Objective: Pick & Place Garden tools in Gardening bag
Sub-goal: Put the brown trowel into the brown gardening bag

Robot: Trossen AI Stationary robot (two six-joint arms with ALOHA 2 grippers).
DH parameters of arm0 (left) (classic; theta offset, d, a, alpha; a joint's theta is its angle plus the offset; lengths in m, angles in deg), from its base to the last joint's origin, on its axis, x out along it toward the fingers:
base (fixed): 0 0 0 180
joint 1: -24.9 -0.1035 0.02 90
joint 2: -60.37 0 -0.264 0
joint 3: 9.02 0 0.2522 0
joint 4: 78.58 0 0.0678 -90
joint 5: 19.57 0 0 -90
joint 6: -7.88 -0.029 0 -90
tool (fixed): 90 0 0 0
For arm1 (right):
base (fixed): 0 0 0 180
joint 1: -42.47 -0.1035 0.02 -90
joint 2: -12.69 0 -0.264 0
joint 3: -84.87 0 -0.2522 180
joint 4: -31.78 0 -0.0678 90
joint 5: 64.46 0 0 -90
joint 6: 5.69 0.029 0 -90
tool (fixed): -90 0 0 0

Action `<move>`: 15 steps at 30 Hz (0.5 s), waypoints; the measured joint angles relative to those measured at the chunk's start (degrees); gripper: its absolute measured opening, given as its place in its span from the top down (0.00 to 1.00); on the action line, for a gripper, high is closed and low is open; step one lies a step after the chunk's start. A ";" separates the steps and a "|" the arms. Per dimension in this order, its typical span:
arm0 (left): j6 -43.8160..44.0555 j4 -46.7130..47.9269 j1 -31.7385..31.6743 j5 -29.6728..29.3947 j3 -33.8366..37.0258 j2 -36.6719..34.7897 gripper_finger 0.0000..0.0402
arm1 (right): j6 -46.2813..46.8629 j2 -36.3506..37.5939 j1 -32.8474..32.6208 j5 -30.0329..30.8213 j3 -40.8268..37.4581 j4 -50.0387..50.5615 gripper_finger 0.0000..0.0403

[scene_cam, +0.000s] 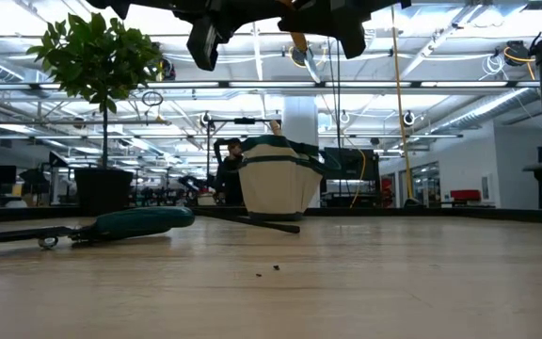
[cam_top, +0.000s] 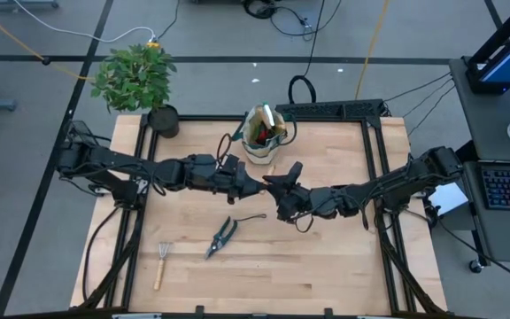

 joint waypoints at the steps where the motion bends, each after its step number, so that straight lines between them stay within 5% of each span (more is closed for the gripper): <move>1: -0.03 -0.01 0.00 0.03 0.00 0.00 0.84 | 0.19 0.00 0.00 0.06 0.00 -0.04 0.79; 15: -0.83 -0.02 -0.09 0.73 0.02 0.00 0.82 | 5.25 0.02 0.00 -0.13 0.00 0.81 0.80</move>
